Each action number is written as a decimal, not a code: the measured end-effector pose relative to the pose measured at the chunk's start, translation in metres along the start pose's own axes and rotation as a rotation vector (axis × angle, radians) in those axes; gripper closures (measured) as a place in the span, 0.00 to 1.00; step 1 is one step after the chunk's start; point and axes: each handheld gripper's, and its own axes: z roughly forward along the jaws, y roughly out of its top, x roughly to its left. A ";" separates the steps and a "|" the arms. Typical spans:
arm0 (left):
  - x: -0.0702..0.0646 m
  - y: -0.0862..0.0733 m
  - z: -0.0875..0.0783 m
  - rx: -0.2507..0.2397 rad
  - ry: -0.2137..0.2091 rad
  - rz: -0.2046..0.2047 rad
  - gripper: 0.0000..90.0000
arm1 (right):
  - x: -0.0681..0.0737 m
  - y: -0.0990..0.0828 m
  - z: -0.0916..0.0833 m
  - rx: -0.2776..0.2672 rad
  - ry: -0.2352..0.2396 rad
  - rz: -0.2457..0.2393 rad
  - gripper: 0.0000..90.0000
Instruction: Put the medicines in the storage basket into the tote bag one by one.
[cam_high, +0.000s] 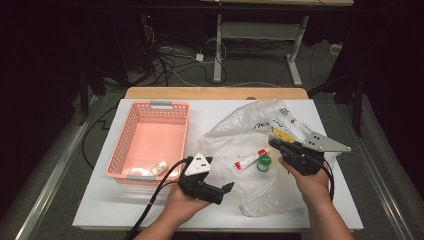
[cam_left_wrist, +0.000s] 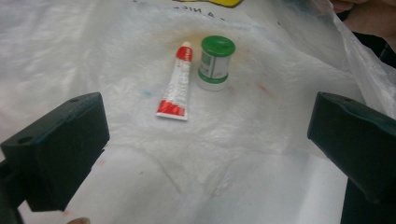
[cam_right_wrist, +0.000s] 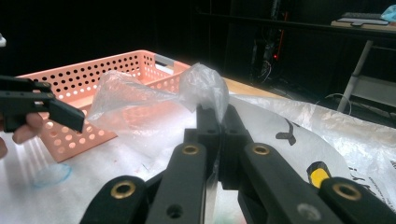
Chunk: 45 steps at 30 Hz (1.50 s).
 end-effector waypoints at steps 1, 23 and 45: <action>0.002 -0.001 -0.003 -0.001 0.005 -0.003 0.00 | 0.000 0.000 0.000 -0.001 0.000 0.000 1.00; 0.053 -0.019 -0.062 0.003 0.222 -0.077 0.00 | 0.000 0.000 -0.001 -0.004 0.000 -0.003 1.00; 0.098 -0.046 -0.110 0.014 0.380 -0.202 0.00 | 0.000 0.000 -0.001 -0.007 0.000 0.003 1.00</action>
